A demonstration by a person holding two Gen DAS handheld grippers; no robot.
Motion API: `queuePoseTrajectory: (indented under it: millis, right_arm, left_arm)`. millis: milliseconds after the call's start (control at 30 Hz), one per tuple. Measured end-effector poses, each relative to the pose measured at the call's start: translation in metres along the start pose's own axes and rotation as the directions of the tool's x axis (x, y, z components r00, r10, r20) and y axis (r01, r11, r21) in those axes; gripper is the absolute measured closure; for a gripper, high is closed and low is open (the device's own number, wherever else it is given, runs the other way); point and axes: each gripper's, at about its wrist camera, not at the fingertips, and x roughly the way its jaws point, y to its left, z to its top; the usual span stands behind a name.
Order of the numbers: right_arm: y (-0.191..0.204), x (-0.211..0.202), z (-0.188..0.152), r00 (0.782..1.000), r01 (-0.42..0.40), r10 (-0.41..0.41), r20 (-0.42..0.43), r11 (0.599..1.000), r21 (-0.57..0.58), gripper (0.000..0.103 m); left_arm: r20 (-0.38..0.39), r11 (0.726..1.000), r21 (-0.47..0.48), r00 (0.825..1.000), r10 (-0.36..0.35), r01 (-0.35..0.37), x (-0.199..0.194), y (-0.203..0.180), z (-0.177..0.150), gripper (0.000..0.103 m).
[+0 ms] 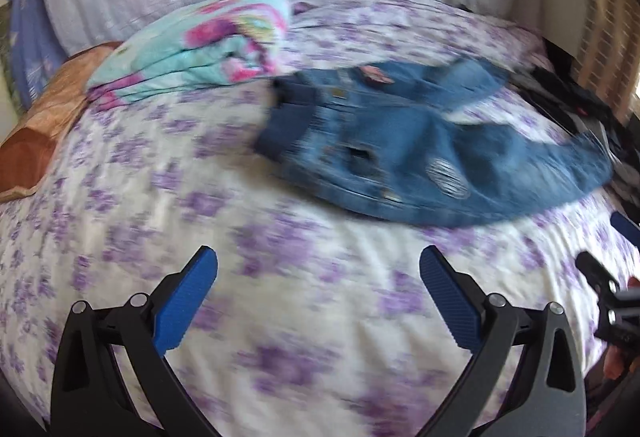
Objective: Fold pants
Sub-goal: 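Grasp the jeans waistband with the right gripper while the left gripper grasps it too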
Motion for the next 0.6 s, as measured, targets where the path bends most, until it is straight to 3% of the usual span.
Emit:
queuePoseTrajectory:
  millis: [167,267,433,600]
  right_arm:
    - [0.086,0.027,0.033,0.991,-0.127,0.136,0.021,0.964,-0.235,0.004]
    - [0.138,0.053,0.049,0.985,-0.167,0.172,-0.018,0.921,-0.351,0.018]
    - [0.192,0.094,0.064,0.976,-0.219,0.191,-0.108,0.872,-0.438,0.025]
    - [0.213,0.119,0.064,0.977,-0.211,0.166,-0.133,0.842,-0.497,0.028]
  left_arm:
    - [-0.013,0.998,-0.066,1.000,-0.014,0.013,0.010,0.058,0.032,0.004]
    - [-0.027,0.997,-0.072,0.999,-0.034,0.032,0.020,0.072,0.049,0.004]
    - [-0.079,0.997,-0.031,0.994,-0.072,0.069,0.051,0.083,0.078,0.004]
    - [-0.127,0.993,-0.010,0.984,-0.121,0.121,0.082,0.087,0.100,0.004]
